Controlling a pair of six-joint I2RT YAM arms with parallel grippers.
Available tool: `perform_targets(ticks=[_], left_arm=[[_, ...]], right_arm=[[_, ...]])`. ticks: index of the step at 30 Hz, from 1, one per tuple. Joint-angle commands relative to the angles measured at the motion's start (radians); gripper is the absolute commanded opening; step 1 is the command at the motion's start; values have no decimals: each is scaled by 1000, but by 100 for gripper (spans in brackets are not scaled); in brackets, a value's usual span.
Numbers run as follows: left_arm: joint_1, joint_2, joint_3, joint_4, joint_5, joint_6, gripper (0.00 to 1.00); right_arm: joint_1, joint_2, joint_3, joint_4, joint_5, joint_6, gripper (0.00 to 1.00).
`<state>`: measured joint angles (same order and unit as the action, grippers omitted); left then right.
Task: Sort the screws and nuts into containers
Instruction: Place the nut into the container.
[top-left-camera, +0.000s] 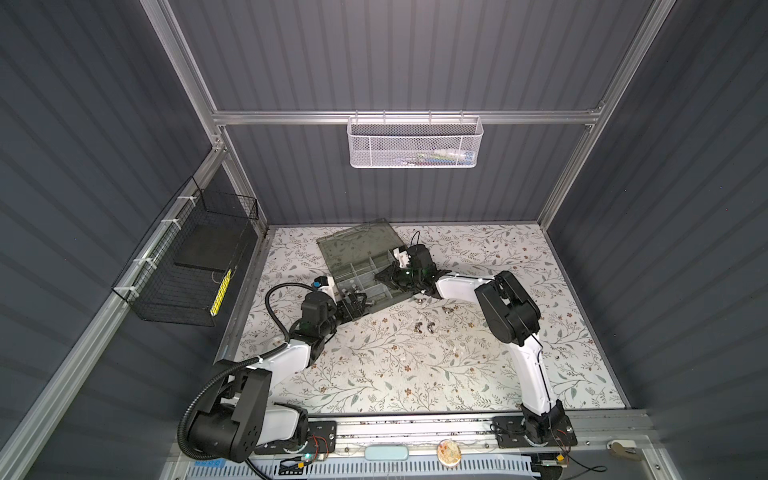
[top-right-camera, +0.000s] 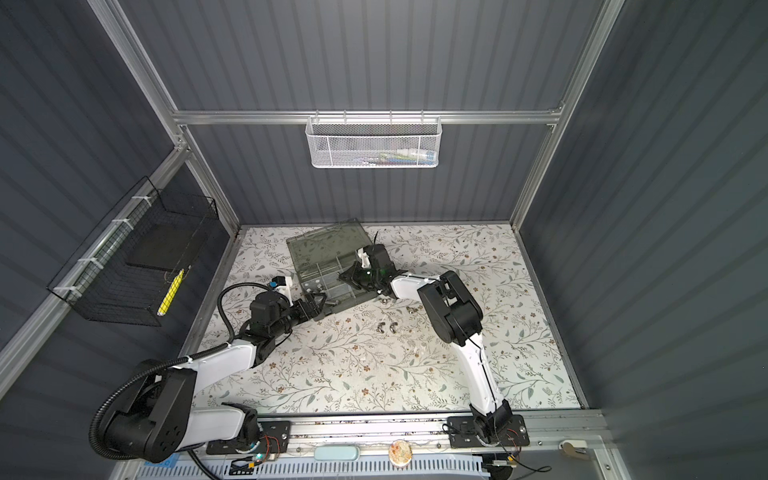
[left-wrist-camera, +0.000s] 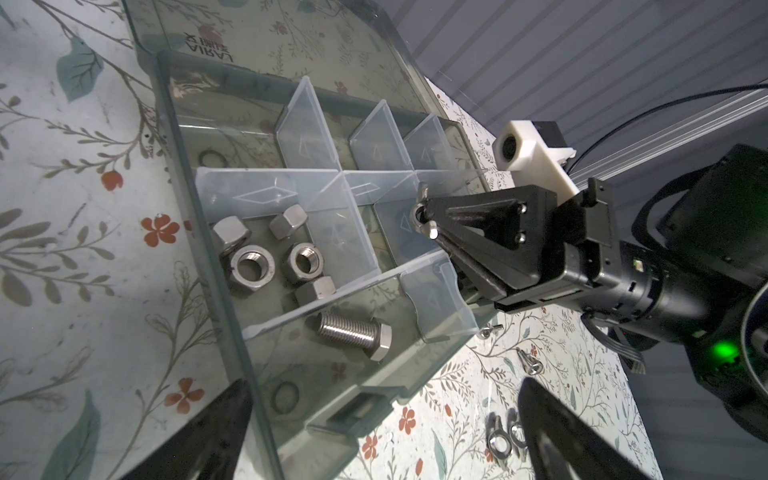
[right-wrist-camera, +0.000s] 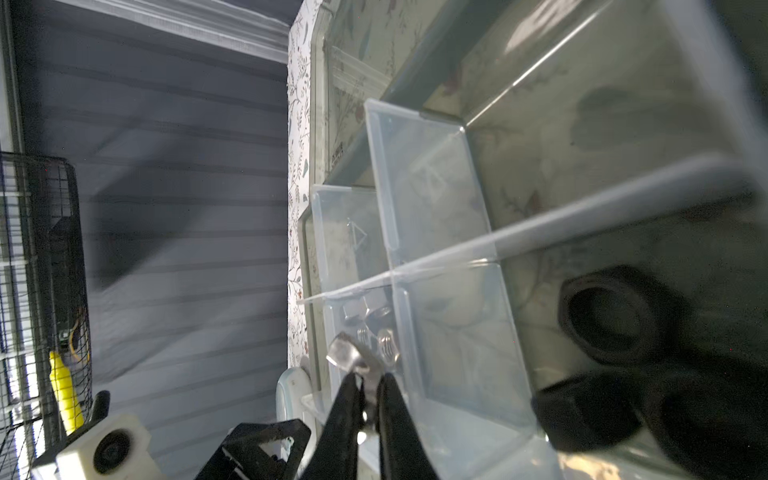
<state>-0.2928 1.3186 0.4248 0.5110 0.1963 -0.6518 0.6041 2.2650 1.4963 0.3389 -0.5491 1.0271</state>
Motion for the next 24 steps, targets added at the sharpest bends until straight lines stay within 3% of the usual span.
perform_targets(ticks=[1,16,24], left_arm=[[6,5,-3,5,14,4,100],[6,0,0,18,42,20,100],[3,-22,1,20,56,49,100]], right_arm=[[3,11,22,-38,29,-28,16],[3,-32,33,-95,41,-70,32],[3,-152,7,-160,83,-146,55]])
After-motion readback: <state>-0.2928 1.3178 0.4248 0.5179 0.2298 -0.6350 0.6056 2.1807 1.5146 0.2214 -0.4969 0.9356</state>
